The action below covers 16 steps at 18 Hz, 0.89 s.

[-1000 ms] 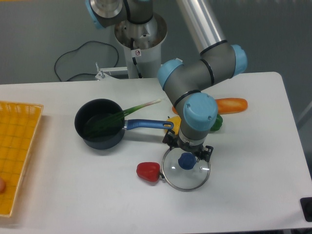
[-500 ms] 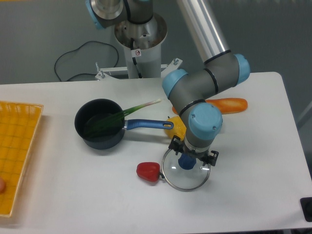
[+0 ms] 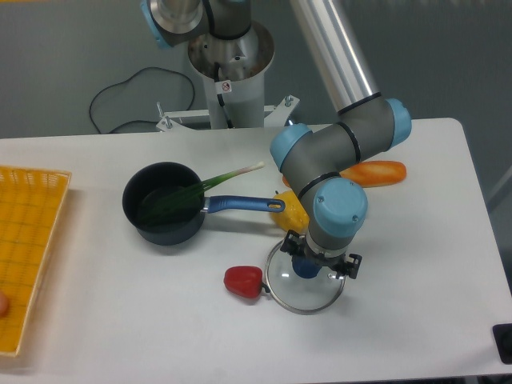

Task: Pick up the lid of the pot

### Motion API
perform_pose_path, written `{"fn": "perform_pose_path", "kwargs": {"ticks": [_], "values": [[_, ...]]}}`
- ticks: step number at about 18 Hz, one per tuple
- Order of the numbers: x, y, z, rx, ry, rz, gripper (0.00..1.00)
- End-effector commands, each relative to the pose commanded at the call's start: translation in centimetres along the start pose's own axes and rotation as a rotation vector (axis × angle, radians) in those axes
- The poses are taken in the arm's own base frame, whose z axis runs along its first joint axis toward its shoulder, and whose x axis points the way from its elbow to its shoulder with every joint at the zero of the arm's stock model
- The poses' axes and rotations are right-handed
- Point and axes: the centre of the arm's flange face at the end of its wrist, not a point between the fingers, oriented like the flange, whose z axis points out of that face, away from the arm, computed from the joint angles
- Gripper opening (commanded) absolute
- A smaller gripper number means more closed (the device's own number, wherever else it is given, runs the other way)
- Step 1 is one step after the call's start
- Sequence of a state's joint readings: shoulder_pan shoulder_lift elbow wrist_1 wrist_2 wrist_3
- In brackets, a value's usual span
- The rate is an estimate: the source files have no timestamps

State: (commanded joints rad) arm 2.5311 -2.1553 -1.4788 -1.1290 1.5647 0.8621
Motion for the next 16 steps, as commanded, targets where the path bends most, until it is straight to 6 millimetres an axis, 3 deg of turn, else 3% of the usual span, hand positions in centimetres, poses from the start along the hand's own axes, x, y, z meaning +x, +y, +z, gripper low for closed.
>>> {"fn": "perform_pose_path", "kwargs": {"ticks": [16], "values": [[0.5, 0.0, 1.1, -0.012, 0.016, 0.014, 1.0]]}}
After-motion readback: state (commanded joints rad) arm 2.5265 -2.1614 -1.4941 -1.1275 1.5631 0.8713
